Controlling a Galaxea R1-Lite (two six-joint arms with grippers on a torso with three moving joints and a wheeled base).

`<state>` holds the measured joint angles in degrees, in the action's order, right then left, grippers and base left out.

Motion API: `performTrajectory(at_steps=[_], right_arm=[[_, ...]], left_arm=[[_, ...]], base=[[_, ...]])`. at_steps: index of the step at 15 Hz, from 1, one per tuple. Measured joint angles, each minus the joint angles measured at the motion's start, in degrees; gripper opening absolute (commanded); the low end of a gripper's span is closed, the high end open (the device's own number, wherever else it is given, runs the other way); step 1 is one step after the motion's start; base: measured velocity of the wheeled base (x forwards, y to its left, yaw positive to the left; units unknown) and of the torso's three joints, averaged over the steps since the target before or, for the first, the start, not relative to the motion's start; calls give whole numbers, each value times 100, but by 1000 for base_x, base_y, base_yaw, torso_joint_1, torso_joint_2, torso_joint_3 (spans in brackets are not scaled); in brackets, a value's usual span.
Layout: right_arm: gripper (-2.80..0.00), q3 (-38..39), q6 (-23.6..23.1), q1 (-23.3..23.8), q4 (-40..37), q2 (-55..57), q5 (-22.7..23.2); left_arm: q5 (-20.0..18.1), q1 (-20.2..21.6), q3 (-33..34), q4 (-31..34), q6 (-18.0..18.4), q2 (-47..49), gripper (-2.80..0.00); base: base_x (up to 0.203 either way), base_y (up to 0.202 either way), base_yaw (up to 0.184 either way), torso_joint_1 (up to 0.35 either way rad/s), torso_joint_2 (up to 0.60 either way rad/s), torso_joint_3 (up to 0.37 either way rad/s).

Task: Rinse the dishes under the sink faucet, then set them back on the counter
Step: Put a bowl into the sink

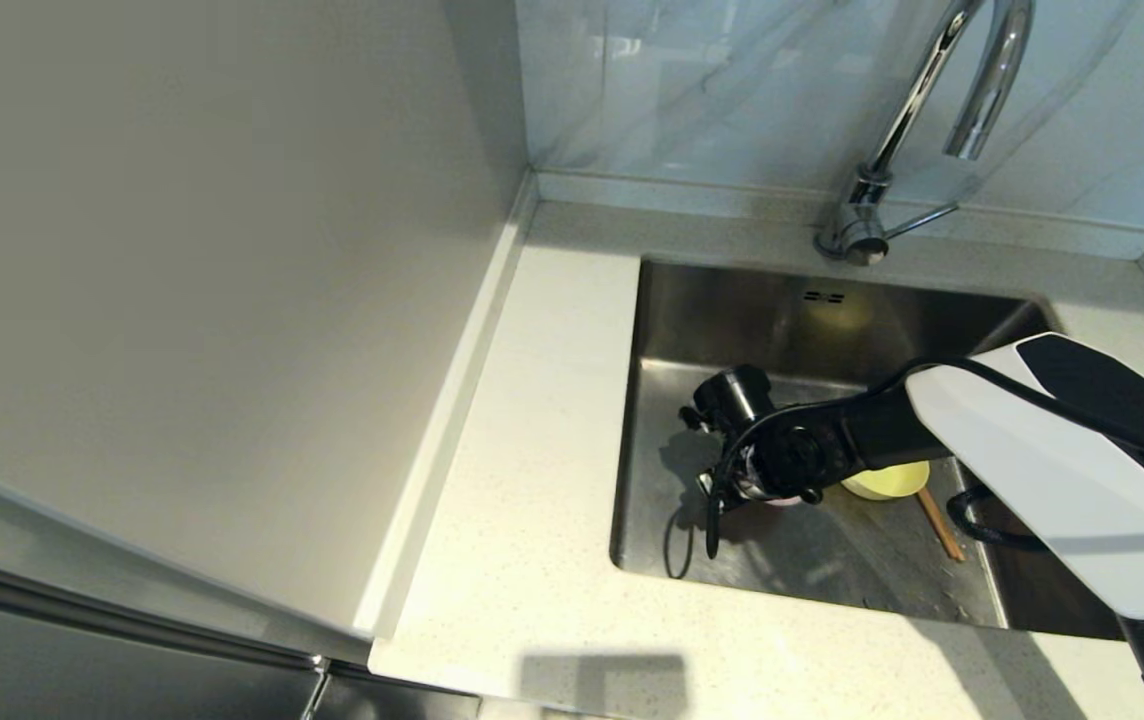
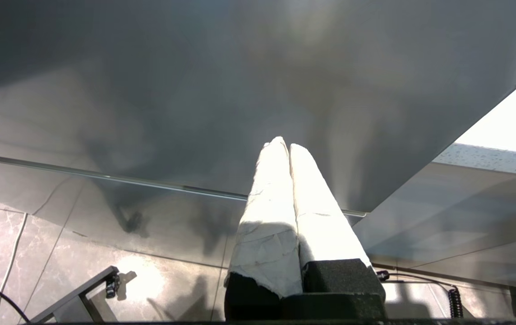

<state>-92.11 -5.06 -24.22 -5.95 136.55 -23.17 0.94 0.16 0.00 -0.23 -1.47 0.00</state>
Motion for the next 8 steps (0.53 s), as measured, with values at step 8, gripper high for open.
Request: performTrajectory(at_steps=[8], right_arm=[[-280, -136, -18, 52, 2, 282, -4]], left_arm=[[0, 0, 0, -2, -1, 0, -280]], base=[[0, 0, 0, 0, 0, 0]])
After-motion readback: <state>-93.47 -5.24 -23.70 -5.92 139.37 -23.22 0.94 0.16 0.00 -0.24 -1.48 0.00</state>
